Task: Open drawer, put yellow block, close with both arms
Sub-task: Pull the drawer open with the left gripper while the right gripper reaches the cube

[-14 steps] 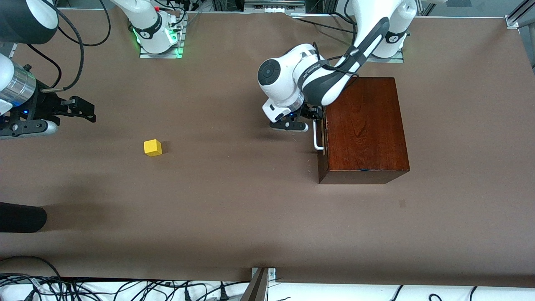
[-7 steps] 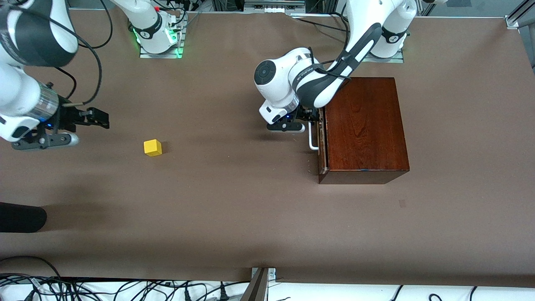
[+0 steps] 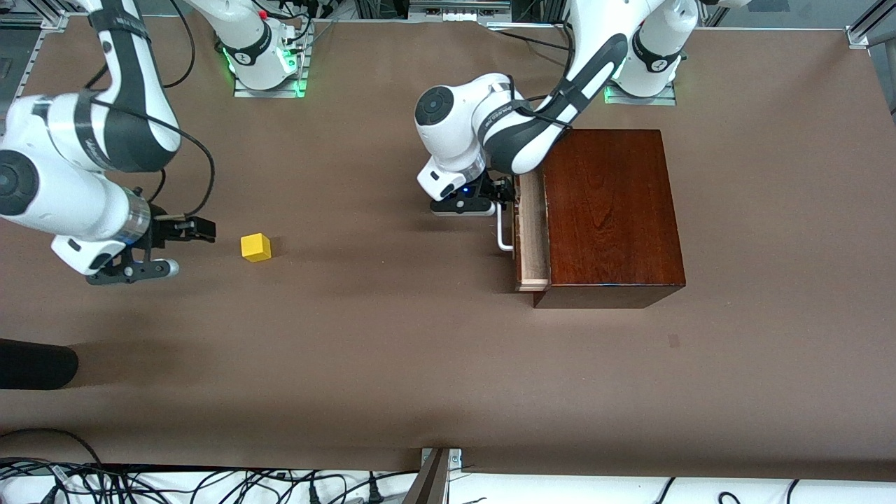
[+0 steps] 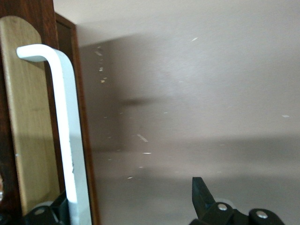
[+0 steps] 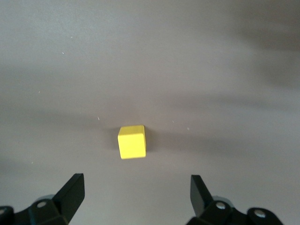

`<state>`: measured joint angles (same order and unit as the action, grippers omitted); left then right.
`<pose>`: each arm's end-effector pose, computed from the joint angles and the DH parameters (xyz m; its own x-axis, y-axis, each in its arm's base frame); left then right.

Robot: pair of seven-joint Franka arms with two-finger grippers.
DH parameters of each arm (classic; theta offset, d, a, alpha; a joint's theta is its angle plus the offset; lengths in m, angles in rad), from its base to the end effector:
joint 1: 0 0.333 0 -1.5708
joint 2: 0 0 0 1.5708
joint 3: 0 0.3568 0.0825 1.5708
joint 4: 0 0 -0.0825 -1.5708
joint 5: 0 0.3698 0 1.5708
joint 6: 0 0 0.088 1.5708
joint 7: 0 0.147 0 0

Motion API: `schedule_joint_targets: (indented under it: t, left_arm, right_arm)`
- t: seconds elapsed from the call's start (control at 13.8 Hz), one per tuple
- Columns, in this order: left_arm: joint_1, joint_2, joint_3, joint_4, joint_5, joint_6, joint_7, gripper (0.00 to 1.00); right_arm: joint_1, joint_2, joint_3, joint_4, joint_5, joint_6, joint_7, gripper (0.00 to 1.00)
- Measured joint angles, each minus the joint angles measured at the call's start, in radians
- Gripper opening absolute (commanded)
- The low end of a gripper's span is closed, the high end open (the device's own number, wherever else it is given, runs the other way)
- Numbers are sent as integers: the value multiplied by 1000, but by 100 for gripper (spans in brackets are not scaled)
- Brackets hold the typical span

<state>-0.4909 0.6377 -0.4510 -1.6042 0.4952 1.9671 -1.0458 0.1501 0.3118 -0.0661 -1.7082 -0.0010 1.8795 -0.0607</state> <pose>0.4651 -0.4908 0.2720 0.9959 -0.0872 0.0228 -0.0788 -0.9652 -0.2495 0.6209 0.0556 0.4035 0.9796 0.1440 -0.1404 0.1472 -0.9890 0.0127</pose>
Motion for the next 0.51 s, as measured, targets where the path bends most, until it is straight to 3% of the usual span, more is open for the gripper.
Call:
schedule_joint_targets:
  t: [0.51]
  left_arm:
    - [-25, 31, 4, 59, -18, -6, -8, 100]
  right_arm:
    - [4, 80, 11, -116, 0, 221, -42, 100]
